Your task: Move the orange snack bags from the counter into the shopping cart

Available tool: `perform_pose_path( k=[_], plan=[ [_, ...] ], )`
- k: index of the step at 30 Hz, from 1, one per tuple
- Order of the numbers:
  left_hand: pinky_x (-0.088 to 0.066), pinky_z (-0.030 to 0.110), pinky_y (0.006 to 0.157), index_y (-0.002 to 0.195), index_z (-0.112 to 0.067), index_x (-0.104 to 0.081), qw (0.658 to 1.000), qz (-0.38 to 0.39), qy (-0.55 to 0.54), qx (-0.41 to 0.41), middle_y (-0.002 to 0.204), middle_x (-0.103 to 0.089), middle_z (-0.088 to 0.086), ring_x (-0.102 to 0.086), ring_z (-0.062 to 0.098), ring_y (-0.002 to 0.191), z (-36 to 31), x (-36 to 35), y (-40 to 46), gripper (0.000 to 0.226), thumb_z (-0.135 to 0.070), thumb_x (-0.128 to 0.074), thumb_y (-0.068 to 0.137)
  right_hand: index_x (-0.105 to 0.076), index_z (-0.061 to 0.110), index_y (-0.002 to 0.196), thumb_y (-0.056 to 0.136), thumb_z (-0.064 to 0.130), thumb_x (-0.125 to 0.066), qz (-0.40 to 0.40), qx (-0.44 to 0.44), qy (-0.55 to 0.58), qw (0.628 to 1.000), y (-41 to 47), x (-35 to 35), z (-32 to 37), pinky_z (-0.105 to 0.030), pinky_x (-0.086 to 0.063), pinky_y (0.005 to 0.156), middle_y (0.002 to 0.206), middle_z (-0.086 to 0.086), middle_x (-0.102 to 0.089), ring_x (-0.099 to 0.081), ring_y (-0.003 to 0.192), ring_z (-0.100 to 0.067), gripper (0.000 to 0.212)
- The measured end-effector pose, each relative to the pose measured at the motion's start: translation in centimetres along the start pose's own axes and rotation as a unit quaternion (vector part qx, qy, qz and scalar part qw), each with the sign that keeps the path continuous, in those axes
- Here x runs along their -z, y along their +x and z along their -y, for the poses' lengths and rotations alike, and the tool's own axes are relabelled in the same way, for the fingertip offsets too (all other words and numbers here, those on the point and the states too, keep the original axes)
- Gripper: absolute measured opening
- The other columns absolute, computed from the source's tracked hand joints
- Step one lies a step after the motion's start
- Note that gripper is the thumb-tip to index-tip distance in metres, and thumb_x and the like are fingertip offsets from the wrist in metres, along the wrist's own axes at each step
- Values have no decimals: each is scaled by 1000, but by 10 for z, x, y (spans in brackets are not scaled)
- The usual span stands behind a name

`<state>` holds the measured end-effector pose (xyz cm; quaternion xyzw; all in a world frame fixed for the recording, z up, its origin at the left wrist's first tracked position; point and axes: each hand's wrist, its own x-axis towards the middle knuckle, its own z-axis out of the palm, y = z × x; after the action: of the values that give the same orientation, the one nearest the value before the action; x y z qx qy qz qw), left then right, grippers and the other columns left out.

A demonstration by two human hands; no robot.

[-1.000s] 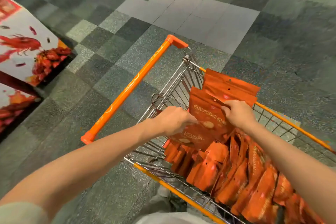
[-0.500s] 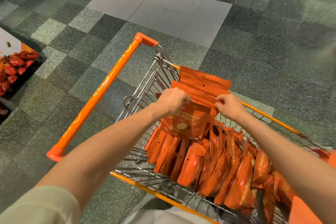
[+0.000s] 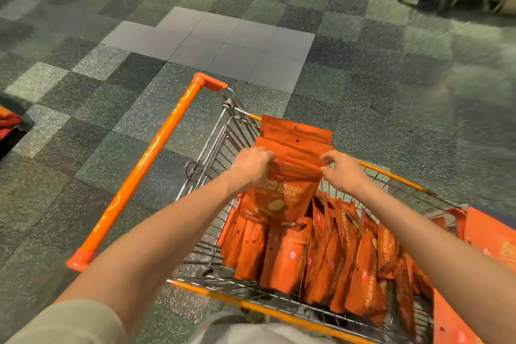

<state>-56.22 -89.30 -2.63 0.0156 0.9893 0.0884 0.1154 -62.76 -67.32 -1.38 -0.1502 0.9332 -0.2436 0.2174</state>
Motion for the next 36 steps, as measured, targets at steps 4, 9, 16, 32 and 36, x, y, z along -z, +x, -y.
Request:
perform_pose_path(
  k=[4,9,16,32,36],
  plan=[
    [-49,42,85,122,-14,-56,999,-18,-29,-14,116,-61,10,-59,33,106,4,14,-20,36,-15,-51,86,-59,9,122,89,13,-57,-46,12,8,999,-27,1,22,-34,-43,98,119,-8,-65,-58,114,-26,33],
    [-49,40,89,121,-16,-59,995,-51,-78,-41,116,-64,9,-60,29,107,17,37,-55,35,-15,-52,86,-63,13,116,87,12,-58,-109,18,20,994,-77,-8,52,-37,-46,96,113,-6,-68,-61,110,-25,30],
    [-51,37,82,112,-14,-64,982,-111,-96,-119,108,-67,10,-62,29,99,29,53,-118,30,-16,-48,87,-66,14,113,89,13,-58,-180,8,63,982,-155,-43,89,-31,-46,91,111,-3,-70,-64,103,-20,25],
    [-50,36,85,114,-12,-65,941,-127,-80,-303,108,-68,6,-63,23,99,-94,87,-166,28,-18,-54,88,-65,14,116,88,14,-58,-311,-59,99,943,-324,-17,62,-32,-47,94,109,-4,-70,-63,102,-19,28],
    [-49,36,87,114,-12,-65,937,-112,-90,-319,110,-68,8,-61,27,104,-164,79,-177,30,-17,-52,87,-64,14,116,88,14,-58,-325,-95,100,936,-380,-8,19,-31,-46,92,107,-5,-69,-62,104,-20,29]
  ],
)
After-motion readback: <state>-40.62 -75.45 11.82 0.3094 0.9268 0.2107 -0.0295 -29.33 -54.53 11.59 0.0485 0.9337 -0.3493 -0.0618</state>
